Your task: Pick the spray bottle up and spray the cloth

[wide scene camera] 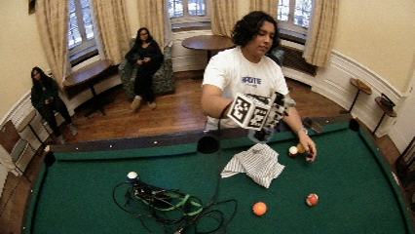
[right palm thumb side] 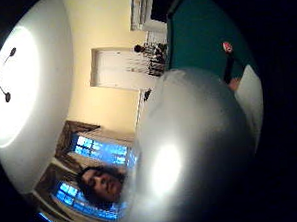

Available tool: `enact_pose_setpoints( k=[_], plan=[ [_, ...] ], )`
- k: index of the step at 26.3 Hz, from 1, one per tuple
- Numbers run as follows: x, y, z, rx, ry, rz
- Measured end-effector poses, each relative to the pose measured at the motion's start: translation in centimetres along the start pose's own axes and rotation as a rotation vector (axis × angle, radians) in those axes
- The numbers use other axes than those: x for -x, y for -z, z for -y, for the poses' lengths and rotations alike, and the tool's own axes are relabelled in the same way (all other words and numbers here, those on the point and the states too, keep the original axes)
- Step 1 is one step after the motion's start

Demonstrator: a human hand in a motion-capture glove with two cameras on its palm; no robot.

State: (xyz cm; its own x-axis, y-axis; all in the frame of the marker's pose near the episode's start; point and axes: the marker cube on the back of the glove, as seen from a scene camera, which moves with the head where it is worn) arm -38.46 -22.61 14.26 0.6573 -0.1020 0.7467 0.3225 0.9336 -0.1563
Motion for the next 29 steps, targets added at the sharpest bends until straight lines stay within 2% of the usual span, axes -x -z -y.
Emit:
enact_pose_setpoints(
  k=[12,20,29],
  plan=[
    [-3.4,-12.3,6.0,-0.104,0.118,0.120],
    [-9.0,-16.2,7.7,-0.232,0.088,0.104],
    [-11.5,-19.2,9.8,-0.277,0.060,0.142]
  ],
)
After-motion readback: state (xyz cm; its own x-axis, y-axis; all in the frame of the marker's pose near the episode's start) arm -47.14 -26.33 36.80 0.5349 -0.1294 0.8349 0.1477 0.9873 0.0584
